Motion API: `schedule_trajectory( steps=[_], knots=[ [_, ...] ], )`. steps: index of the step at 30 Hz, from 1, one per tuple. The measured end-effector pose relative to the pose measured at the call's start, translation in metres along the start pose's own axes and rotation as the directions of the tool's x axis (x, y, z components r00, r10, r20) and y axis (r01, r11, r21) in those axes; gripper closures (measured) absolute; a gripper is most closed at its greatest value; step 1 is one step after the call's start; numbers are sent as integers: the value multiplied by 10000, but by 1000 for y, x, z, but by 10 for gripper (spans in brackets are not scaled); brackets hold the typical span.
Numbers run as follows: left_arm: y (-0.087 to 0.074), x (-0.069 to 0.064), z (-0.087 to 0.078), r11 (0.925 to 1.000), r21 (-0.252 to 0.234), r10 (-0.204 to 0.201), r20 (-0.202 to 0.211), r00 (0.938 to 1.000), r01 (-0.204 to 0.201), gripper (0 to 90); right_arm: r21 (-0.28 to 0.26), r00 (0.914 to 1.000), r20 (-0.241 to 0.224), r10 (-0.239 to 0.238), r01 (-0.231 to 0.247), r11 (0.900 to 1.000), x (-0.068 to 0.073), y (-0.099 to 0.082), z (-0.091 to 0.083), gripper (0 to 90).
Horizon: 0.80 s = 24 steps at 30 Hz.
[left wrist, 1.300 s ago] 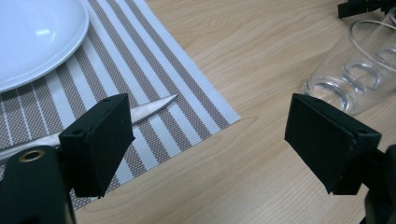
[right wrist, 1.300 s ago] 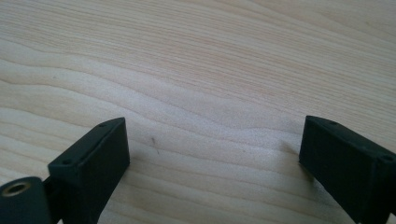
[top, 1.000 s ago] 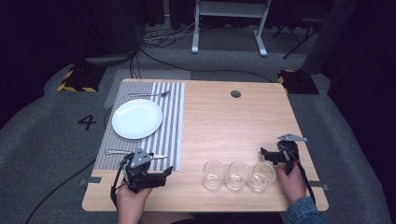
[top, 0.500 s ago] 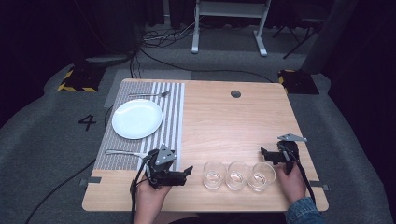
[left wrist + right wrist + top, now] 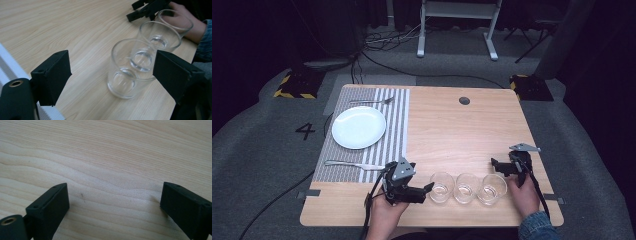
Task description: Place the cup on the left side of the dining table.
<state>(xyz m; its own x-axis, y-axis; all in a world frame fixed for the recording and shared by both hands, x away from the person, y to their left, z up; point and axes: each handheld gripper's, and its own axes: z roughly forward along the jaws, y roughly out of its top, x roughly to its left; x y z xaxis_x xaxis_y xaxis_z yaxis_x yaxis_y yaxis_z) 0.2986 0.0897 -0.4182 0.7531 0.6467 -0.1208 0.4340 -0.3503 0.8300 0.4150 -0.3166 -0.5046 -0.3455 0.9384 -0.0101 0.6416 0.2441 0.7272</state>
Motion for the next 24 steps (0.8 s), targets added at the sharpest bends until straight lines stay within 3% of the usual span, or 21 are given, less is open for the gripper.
schedule_trajectory(
  steps=[1, 5, 8, 13, 24],
  knots=[
    [-2, -2, 2, 9996, -239, -167, -192, 9997, 163, 135, -1, 10000, 0, -1, 1, 10000, 0, 0, 0, 88],
    [-6, -5, 13, 9986, -319, -412, 186, 9990, 418, 116, 2, 10000, -1, -3, 3, 10000, 0, 0, 0, 88],
    [-6, -11, 19, 9997, -231, -109, 317, 9994, 117, 116, 1, 10000, 3, -1, 1, 10000, 0, 0, 0, 87],
    [-9, -20, 31, 10000, -42, -10, 577, 9983, 12, 99, 1, 10000, 5, -4, 4, 10000, 0, 0, 0, 88],
    [-17, -30, 53, 9996, 117, 229, 641, 9977, -237, 65, -9, 10000, 3, 22, -22, 10000, 0, 0, 0, 88]
  ],
)
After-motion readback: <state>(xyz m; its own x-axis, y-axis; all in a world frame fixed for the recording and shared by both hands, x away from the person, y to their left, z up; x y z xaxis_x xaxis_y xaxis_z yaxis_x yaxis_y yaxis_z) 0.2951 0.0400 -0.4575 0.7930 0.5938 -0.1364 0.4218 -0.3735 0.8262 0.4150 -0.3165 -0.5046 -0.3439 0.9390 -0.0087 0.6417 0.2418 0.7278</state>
